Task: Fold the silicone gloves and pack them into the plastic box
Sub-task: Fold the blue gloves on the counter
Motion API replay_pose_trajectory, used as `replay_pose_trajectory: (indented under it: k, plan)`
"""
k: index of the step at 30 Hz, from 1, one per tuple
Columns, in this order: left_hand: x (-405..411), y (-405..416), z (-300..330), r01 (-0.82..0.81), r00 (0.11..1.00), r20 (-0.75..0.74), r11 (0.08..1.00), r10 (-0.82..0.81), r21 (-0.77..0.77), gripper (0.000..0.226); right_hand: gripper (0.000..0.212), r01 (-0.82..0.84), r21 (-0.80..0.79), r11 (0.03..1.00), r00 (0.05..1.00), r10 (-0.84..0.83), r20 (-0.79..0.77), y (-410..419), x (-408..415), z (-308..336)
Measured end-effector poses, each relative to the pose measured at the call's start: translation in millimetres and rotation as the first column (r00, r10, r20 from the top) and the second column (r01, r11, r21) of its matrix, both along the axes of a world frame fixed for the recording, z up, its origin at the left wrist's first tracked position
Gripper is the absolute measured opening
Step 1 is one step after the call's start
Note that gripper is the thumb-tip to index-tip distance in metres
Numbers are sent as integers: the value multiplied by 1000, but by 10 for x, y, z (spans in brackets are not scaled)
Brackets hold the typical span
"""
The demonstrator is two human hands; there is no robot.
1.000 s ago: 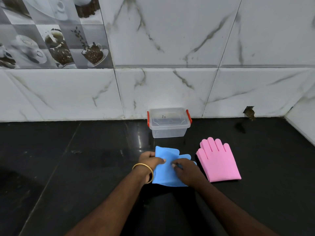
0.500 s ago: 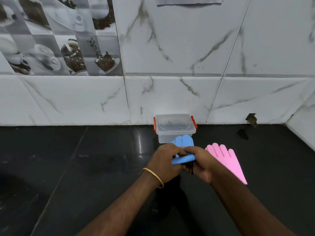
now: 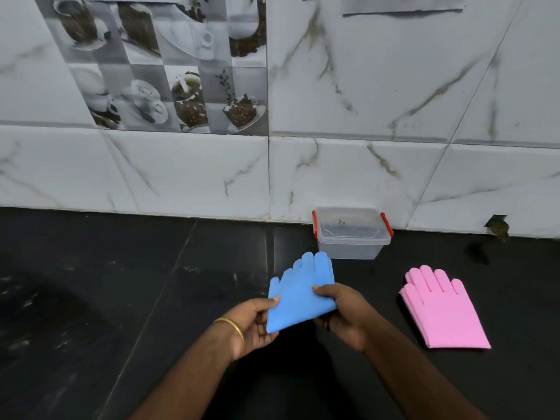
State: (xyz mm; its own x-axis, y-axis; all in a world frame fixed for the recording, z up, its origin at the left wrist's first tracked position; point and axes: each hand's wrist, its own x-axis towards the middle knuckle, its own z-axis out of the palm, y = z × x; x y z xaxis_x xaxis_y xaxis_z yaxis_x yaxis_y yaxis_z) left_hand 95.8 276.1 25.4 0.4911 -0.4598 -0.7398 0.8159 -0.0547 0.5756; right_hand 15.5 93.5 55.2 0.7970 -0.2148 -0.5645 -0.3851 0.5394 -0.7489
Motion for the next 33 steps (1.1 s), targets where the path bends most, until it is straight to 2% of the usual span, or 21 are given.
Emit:
replay_pose_trajectory:
  k: [4,6,8,10,12,14,16,18,21,29,31,33]
  plan:
    - [295,100,172,-137,975,161,984,155,-117,33,30,-5,18,1000,995,4,97,95,237,74]
    - [444,152,243,-169,916,332,966,227,-194,36,31,-13,36,999,980,5,198,133,381,107]
    - [545,211,259,-204,833,476,957,281,-207,42,33,-9,16,1000,960,4,280,183,498,66]
    - [605,252,121,-251,789,537,954,299,-163,44,36,23,-125,992,966,10,259,275,567,-106]
    - [623,268,-158,-298,796,529,951,293,-79,42,37,80,-307,948,987,-33,155,394,587,-411]
    - [594,264,-460,-287,826,525,955,206,77,40,36,81,-464,882,997,-71,41,499,554,-738]
    - [583,258,-674,-281,832,543,932,119,227,36,36,-7,-617,787,994,-60,-89,563,524,-971]
    - [632,237,-760,-261,821,570,915,43,306,35,35,-47,-694,719,992,-48,-117,556,523,-1085]
    - [727,224,-788,-215,804,591,891,-71,400,37,36,-96,-741,664,991,-6,-133,517,542,-1085]
    - [658,209,-774,-256,788,610,859,-80,444,30,41,-194,-776,600,980,157,-124,397,456,-1094]
    - [620,167,-710,-274,732,657,805,-180,526,29,47,-203,-795,572,976,180,-120,315,381,-1079]
    - [565,95,-641,-306,631,687,698,-361,648,35,58,-190,-847,496,979,155,-129,176,283,-1040]
